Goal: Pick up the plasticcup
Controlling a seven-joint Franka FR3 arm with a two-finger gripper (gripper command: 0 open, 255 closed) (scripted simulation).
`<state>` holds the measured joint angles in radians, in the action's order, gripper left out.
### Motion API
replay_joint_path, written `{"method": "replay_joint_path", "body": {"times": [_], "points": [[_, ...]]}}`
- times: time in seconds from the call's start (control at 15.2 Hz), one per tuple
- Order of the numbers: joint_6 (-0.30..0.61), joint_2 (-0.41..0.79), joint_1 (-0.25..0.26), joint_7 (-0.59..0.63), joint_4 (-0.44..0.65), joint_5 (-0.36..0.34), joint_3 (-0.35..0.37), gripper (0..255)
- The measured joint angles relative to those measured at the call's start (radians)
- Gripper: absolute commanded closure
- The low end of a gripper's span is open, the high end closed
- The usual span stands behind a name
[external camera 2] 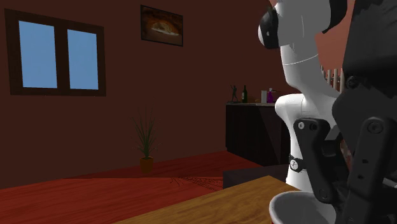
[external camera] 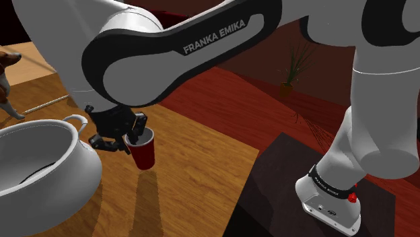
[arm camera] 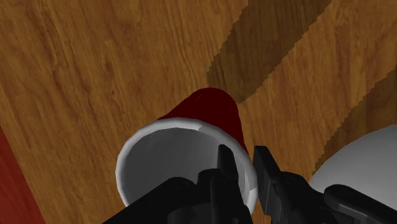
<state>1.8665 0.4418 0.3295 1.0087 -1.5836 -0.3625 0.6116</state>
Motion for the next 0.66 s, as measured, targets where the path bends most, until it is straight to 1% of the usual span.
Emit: {"method": "replay_joint_path", "body": {"times": [0.66], "points": [[-0.113, -0.030, 0.004, -0.025, 0.092, 0.024, 0.012, 255]]}}
